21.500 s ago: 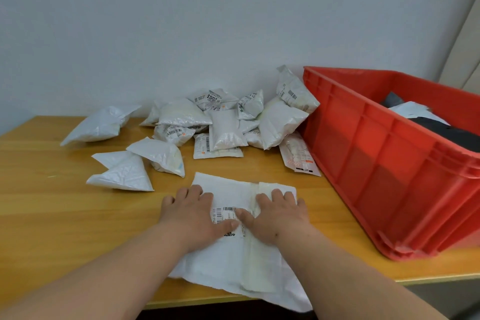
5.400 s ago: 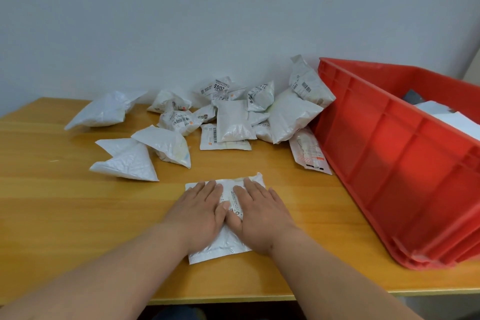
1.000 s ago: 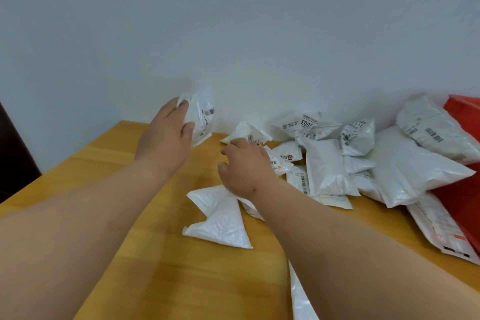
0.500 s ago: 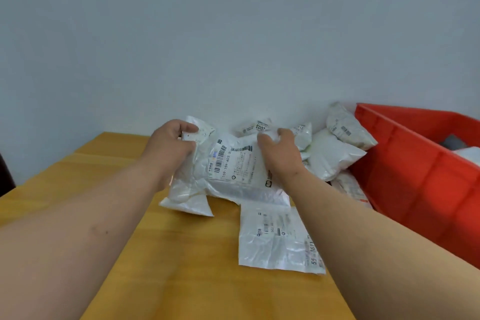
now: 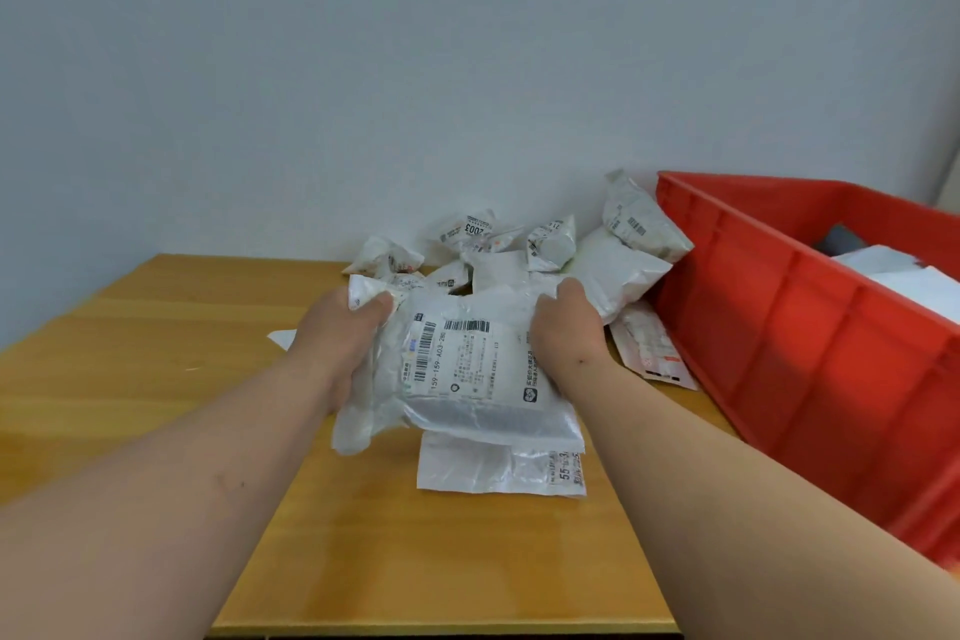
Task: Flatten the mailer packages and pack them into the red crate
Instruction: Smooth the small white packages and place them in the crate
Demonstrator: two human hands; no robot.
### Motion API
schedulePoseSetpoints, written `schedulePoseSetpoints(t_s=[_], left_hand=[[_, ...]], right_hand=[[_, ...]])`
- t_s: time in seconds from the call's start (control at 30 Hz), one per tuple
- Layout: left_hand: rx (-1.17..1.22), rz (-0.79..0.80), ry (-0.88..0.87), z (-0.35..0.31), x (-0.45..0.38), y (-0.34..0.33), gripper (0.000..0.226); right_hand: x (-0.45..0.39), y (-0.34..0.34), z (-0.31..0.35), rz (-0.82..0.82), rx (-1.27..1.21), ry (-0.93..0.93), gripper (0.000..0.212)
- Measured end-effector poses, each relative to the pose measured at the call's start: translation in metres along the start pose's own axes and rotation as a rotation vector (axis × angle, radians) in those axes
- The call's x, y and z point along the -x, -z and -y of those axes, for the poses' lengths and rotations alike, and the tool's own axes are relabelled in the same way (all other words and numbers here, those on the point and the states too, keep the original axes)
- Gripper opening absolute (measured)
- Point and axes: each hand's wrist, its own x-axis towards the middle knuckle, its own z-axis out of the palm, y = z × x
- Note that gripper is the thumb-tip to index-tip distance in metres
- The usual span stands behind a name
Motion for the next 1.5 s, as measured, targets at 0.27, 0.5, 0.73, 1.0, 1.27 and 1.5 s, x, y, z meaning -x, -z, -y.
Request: schedulePoseSetpoints(t_s=[0.27,0.5,0.73,1.0,1.27,1.5], left_hand=[[-0.146,-0.011,-0.022,0.022,-0.008,-0.035,0.008],[-0.354,0.1,0.015,0.028,-0.003,-0.056,0.063],[-0.626,0.026,-0.107,0.04,-0.002,-0.059,0.078],[-1.288,0.209,-0.566,0.05,0.023,-0.064,0.057],[-1.344,0.442,-0.391,0.066,0.019,-0.067,0.055],[-1.406,0.51,-0.347,0.07,0.013,-0.07,0.056]], right_hand=[[-0.004,-0.009,-0.034,-0.043,-0.553,-0.229,0.027],[-0.007,-0.012,-0.054,0.037,-0.572,-0.321,0.039],[0.01,-0.019,-0.05,-0.023,-0.364,-0.085,0.061],[0.04,-0.041,-0.048,0.122,-0.092,0.206,0.053],[0.049,-0.053,-0.047,0.186,0.1,0.231,0.057],[0.043,-0.063,-0.047,0.263,0.163,0.245,0.06]])
